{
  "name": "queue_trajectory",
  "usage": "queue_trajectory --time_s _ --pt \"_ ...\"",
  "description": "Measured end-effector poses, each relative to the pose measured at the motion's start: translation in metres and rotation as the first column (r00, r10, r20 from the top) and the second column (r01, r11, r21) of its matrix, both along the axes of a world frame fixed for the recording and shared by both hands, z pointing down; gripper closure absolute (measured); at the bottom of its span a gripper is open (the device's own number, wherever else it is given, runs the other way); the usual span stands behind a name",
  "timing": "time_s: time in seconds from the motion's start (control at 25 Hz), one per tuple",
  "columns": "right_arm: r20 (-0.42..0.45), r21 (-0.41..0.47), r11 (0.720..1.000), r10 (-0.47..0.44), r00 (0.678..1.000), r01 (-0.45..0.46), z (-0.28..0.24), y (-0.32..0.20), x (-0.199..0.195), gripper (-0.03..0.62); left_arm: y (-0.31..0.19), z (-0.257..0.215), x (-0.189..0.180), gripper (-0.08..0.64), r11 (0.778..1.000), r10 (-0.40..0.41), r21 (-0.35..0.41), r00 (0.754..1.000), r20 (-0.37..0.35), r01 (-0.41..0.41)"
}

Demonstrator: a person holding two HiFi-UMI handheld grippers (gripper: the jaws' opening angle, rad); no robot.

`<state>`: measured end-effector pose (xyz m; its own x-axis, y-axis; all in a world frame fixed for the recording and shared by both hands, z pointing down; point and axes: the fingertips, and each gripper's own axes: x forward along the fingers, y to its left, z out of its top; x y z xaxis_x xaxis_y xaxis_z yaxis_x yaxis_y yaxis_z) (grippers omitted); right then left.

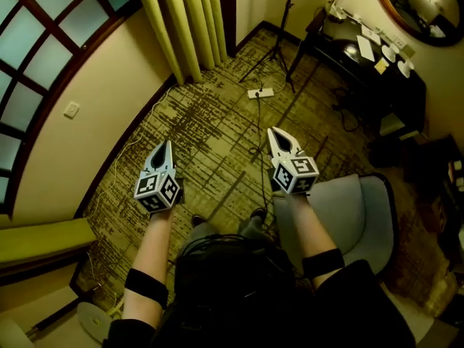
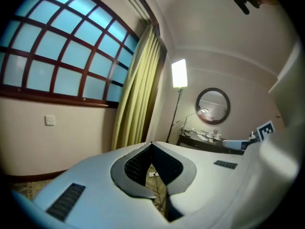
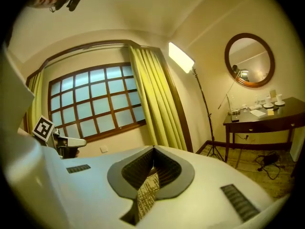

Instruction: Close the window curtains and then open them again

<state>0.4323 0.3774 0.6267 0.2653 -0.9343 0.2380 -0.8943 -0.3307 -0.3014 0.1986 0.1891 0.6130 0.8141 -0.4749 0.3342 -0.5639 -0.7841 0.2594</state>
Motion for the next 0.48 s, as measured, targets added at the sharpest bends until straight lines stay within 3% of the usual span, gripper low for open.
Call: queue_trajectory --time_s 0.16,0.36,0.48 --pt "-0.040 -0.023 0.996 -0.088 0.995 0.087 -0.005 -0.057 -0.048 0.592 -0.038 0.003 -0.059 0.552 0.996 -0.082 0.042 0.995 0.058 0.080" --pt "-0.084 -0.024 0.983 -0.184 0.979 0.183 -0.011 -0.129 -0.119 0.592 -0.085 0.001 -0.137 0.552 0.986 -0.161 0.061 0.985 0.068 0.157" --pt "-0.108 -0.023 0.972 -0.236 0.966 0.235 -0.012 -0.170 -0.163 0.592 -0.113 -0.001 -0.184 0.552 0.975 -0.201 0.113 0.975 0.094 0.190"
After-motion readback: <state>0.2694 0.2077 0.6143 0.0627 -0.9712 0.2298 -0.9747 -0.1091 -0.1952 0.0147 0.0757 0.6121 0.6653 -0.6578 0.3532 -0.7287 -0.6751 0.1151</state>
